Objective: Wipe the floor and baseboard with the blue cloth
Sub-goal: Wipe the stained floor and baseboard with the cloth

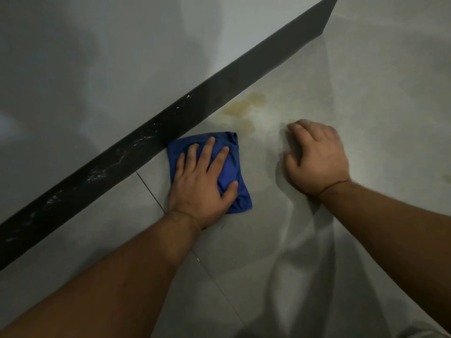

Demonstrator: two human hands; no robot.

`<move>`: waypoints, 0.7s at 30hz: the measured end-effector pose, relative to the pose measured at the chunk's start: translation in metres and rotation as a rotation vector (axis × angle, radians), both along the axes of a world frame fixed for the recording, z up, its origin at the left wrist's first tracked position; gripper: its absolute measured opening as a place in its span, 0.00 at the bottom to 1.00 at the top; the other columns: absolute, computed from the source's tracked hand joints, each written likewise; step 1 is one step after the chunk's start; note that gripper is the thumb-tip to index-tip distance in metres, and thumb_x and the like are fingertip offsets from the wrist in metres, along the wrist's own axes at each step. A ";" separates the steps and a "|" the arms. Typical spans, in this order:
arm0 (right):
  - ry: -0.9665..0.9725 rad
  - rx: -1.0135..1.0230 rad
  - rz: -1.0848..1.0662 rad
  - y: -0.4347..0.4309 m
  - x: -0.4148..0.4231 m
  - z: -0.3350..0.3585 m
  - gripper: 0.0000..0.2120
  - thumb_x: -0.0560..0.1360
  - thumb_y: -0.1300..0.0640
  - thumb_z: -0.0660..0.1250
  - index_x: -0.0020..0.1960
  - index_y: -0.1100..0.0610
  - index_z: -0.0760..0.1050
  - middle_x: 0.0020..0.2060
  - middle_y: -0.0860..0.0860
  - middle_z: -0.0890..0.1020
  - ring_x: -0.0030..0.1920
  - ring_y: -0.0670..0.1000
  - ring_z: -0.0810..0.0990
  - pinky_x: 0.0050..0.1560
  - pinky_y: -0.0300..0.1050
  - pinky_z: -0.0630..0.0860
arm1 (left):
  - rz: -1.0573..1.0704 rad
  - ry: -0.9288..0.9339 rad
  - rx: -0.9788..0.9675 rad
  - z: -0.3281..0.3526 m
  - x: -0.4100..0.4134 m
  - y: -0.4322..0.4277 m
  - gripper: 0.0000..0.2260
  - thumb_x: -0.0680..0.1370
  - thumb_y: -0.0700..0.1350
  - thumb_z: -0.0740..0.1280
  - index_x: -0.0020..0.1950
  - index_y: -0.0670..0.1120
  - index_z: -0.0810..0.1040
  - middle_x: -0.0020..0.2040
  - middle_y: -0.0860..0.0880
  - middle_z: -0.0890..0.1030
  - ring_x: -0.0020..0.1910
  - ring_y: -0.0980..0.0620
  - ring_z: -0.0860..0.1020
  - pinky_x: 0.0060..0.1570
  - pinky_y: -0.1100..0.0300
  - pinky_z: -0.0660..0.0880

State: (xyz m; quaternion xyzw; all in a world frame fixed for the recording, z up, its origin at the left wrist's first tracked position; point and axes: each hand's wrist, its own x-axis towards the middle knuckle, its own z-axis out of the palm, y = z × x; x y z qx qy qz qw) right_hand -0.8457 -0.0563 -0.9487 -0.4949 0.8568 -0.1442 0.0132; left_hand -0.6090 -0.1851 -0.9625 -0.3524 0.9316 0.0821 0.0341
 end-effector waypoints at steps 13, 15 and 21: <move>0.035 -0.068 -0.053 0.012 -0.014 -0.012 0.24 0.77 0.55 0.62 0.71 0.62 0.74 0.69 0.61 0.77 0.67 0.65 0.74 0.72 0.60 0.68 | -0.095 -0.010 0.016 0.007 -0.033 0.027 0.36 0.79 0.68 0.53 0.84 0.57 0.50 0.86 0.49 0.48 0.83 0.39 0.51 0.80 0.39 0.50; 0.041 -0.069 -0.048 0.012 -0.015 -0.013 0.24 0.78 0.55 0.62 0.71 0.63 0.74 0.69 0.61 0.77 0.67 0.65 0.74 0.72 0.60 0.68 | -0.104 0.006 0.025 0.004 -0.020 0.021 0.36 0.79 0.68 0.53 0.84 0.57 0.51 0.86 0.49 0.49 0.83 0.40 0.52 0.80 0.39 0.52; 0.060 -0.052 -0.045 0.012 -0.016 -0.016 0.24 0.79 0.54 0.61 0.72 0.63 0.73 0.69 0.61 0.76 0.68 0.64 0.73 0.73 0.60 0.67 | 0.030 -0.032 -0.040 0.002 -0.067 -0.027 0.35 0.79 0.66 0.53 0.84 0.52 0.54 0.84 0.44 0.53 0.80 0.35 0.55 0.78 0.38 0.55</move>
